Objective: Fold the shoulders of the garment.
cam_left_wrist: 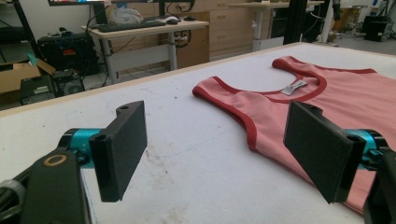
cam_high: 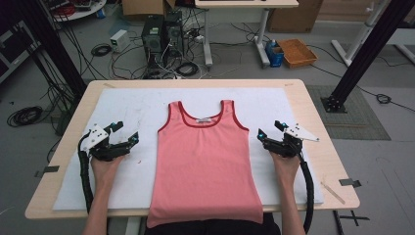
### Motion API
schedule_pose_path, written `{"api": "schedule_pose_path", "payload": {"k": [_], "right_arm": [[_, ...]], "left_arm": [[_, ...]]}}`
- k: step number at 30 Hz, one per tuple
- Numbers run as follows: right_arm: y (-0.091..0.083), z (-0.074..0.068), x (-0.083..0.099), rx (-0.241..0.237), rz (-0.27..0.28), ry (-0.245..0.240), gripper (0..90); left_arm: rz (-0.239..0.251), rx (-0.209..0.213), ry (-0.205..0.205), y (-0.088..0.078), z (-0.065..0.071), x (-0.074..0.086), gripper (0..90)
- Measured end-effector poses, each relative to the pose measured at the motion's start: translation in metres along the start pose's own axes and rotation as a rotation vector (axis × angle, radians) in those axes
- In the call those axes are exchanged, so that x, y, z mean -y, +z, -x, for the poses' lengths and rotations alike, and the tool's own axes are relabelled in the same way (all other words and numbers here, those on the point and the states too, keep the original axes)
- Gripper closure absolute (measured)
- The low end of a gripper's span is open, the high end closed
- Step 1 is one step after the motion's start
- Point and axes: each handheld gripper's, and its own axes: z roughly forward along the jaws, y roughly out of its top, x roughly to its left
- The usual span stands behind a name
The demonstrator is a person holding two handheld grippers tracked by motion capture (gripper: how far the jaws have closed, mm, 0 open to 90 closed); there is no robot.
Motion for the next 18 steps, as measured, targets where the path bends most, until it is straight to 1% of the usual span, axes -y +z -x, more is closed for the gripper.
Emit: {"api": "schedule_pose_path", "payload": {"k": [4,8,11,12,13,15,18], "right_arm": [[0.0,0.0,0.0,0.002,0.001,0.01,20.8],[0.0,0.001,0.0,0.004,-0.002,0.006,20.8],[0.0,0.001,0.0,0.005,-0.001,0.009,20.8],[0.0,0.001,0.0,0.005,0.0,0.01,20.9],[0.0,0.001,0.0,0.006,0.0,0.011,20.9],[0.0,0.001,0.0,0.005,-0.001,0.018,20.8],[0.0,0.002,0.0,0.006,0.0,0.016,20.8]], "left_arm": [[0.004,-0.007,-0.013,0.0,-0.001,0.0,21.8],[0.002,-0.016,-0.015,0.0,0.0,0.0,22.0],[-0.004,-0.018,-0.01,0.001,0.0,0.0,22.0],[-0.012,-0.02,-0.002,0.001,0.001,-0.001,22.0],[-0.017,-0.016,0.003,0.002,0.001,-0.001,21.9],[-0.01,0.018,-0.012,0.005,0.002,-0.004,22.3],[-0.023,0.062,0.006,0.01,0.007,-0.014,22.3]]}}
